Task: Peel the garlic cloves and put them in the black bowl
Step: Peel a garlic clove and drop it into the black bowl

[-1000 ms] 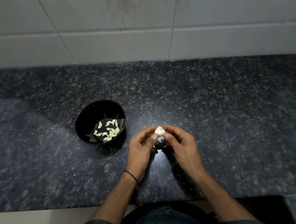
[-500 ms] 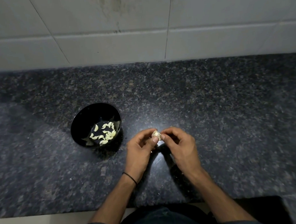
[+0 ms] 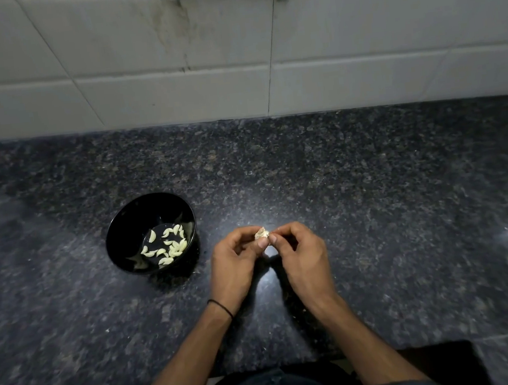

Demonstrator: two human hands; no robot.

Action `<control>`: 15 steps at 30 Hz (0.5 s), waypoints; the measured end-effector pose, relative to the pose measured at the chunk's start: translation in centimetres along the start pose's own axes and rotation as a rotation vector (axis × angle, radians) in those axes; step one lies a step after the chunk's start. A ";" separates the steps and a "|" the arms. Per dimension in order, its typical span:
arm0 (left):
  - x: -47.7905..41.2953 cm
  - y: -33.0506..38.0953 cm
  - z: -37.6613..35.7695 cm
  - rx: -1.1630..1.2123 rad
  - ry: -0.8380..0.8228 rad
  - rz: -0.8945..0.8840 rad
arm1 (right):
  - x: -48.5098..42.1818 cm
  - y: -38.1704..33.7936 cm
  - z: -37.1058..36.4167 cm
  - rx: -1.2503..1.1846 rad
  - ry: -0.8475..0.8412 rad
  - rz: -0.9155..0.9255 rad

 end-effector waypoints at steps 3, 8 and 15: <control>-0.3 0.2 -0.2 -0.003 0.020 -0.002 | -0.1 -0.7 0.1 0.058 0.028 0.058; -0.7 0.6 -0.5 -0.016 0.049 0.010 | -0.3 -1.6 -0.1 0.152 0.035 0.146; -0.7 0.6 -0.5 -0.190 0.011 -0.038 | -0.3 -1.7 -1.3 0.429 -0.110 0.130</control>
Point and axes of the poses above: each hand's wrist, its own x-axis away from the middle knuckle, its own z-axis out of the back of the hand, y = z × x, the point moved 7 cm from there along -x, towards the middle knuckle, and after that the axes turned 1 degree about y, right-handed, at the moved point
